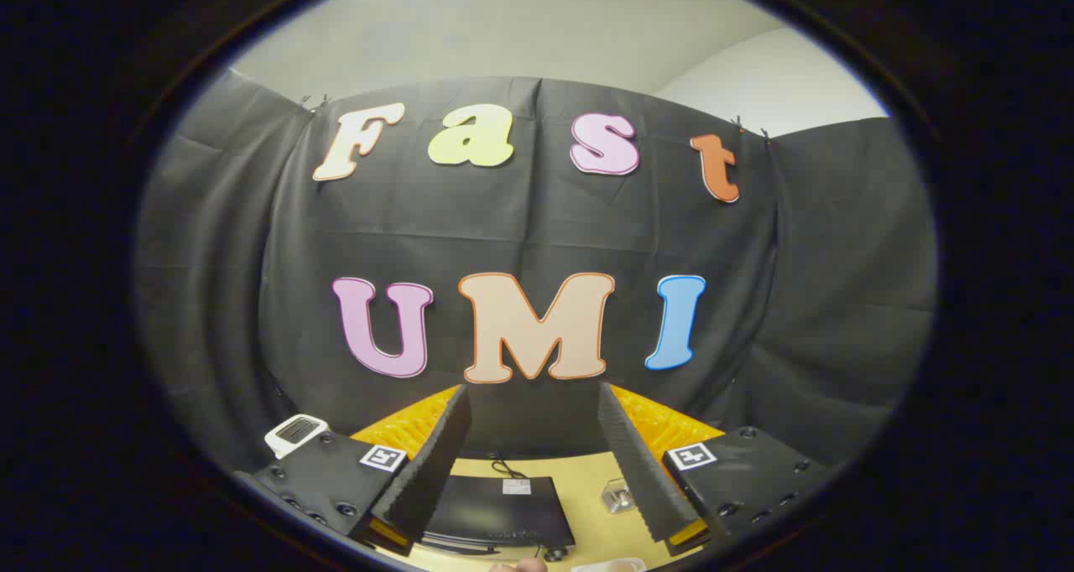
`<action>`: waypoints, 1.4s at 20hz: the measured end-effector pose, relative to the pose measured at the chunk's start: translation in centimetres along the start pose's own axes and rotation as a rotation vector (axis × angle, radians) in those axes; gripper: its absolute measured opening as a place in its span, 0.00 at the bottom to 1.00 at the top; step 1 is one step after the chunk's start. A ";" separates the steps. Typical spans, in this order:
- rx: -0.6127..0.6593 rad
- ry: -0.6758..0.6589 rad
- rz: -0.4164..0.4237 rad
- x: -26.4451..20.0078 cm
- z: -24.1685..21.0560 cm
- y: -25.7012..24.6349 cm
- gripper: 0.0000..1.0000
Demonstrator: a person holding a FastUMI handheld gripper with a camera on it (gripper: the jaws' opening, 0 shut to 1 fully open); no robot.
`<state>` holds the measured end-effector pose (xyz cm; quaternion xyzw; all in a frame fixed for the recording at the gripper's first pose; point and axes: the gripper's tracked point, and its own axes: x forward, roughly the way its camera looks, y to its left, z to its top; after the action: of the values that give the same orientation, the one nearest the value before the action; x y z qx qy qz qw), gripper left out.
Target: Open the toaster oven, put the food inside, and close the toaster oven door.
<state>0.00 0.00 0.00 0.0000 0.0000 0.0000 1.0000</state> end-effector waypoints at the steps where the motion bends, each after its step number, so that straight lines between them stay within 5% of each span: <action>1: 0.004 0.000 0.004 -0.1 0.0 0.2 0.97; 19: 0.041 -0.018 0.027 0.0 -0.9 0.7 0.97; 28: 0.092 0.077 0.035 3.0 -11.4 2.2 0.97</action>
<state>3.01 2.18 -11.44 0.0460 0.0386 0.0177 0.9980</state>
